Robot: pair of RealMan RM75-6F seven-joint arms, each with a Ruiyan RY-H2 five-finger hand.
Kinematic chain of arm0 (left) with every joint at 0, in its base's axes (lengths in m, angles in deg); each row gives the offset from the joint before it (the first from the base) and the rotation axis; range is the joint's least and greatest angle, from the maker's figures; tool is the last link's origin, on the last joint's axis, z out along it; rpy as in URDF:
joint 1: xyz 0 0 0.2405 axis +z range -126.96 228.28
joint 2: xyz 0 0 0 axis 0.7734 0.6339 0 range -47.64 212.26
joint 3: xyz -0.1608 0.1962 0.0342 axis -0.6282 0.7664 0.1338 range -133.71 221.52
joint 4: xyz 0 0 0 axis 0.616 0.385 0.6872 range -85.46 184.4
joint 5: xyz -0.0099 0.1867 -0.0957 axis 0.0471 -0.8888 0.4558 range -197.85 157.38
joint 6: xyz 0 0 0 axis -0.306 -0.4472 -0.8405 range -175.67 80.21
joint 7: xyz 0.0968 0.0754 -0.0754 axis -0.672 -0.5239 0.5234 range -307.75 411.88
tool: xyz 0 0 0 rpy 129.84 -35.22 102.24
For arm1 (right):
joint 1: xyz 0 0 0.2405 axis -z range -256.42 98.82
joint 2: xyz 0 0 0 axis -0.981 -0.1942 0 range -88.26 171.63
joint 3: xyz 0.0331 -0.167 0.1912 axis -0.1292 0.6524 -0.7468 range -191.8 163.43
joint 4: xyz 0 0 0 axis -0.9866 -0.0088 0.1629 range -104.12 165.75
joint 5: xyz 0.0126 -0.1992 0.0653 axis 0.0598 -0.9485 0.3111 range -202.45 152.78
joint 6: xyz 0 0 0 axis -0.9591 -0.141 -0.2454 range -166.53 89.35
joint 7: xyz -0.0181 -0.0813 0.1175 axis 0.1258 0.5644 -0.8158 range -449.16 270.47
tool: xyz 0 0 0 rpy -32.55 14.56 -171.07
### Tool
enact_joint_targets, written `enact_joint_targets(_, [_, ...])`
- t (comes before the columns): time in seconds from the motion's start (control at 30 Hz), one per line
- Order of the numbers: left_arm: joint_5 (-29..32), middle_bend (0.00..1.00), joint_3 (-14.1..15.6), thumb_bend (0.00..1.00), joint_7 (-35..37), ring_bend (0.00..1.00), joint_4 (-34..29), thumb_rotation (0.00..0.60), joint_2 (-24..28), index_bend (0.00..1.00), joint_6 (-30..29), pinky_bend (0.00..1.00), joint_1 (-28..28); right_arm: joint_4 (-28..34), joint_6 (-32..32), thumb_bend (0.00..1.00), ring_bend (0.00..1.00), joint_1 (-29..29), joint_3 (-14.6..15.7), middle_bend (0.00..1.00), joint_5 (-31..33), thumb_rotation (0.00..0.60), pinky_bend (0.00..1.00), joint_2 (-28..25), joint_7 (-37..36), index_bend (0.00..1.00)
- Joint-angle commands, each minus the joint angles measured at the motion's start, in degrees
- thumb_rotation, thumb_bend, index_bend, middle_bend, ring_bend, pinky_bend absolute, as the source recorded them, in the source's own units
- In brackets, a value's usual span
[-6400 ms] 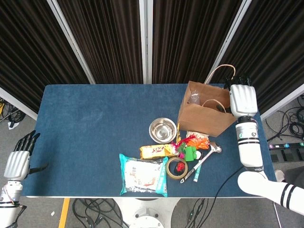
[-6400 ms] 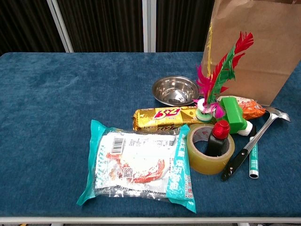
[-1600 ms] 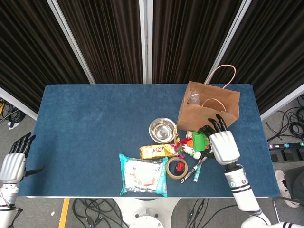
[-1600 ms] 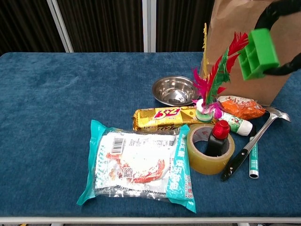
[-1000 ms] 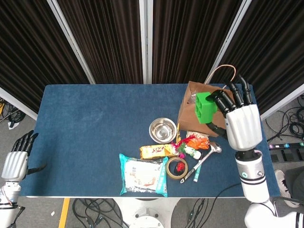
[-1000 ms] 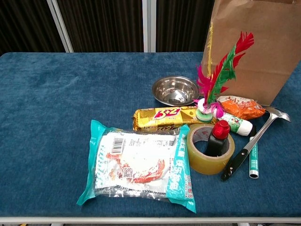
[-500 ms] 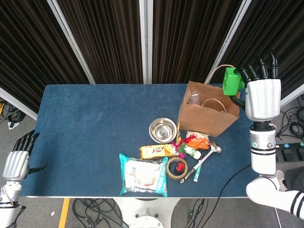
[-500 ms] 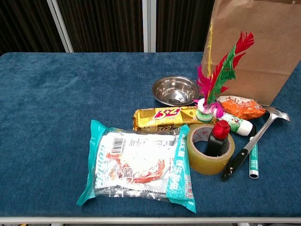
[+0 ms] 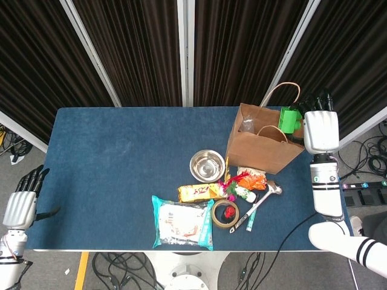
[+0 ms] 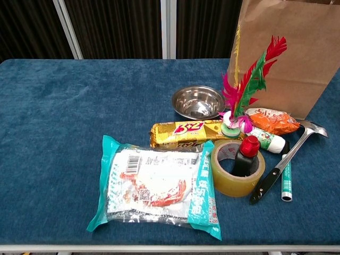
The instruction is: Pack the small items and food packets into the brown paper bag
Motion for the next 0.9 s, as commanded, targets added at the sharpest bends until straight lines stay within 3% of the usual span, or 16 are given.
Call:
enact_joint_targets(0.03, [0.1, 0.06, 0.0, 0.13, 0.1, 0.0, 0.1, 0.6, 0.0, 0.08, 0.0, 0.12, 0.0, -0.3, 0.3, 0.07, 0.17, -0.1, 0.4, 0.42, 0.7, 0.6, 0.06, 0.4, -0.2, 0.5])
enact_joint_targets(0.2, [-0.1, 0.06, 0.3, 0.13, 0.6, 0.0, 0.6, 0.6, -0.1, 0.08, -0.1, 0.12, 0.3, 0.3, 2.5, 0.0, 0.14, -0.1, 0.4, 0.35, 2.9, 0.6, 0.06, -0.2, -1.9, 0.39])
enact_joint_targets(0.43, [-0.2, 0.06, 0.5, 0.13, 1.3, 0.0, 1.2, 0.6, -0.2, 0.08, -0.4, 0.12, 0.6, 0.8, 2.2, 0.0, 0.04, -0.3, 0.2, 0.26, 2.0, 0.6, 0.03, -1.2, -3.6, 0.18])
enact_joint_targets(0.67, [-0.3, 0.06, 0.4, 0.13, 1.2, 0.0, 1.1, 0.6, -0.2, 0.08, -0.6, 0.12, 0.5, 2.8, -0.2, 0.0, 0.04, 0.2, -0.6, 0.25, 0.8, 0.6, 0.03, -2.3, -5.4, 0.17])
enact_joint_targets(0.9, [-0.4, 0.06, 0.4, 0.13, 0.9, 0.0, 0.3, 0.6, 0.1, 0.08, -0.5, 0.12, 0.4, 8.3, -6.1, 0.0, 0.04, 0.6, -5.3, 0.24, -2.3, 0.6, 0.03, -6.3, -7.6, 0.17])
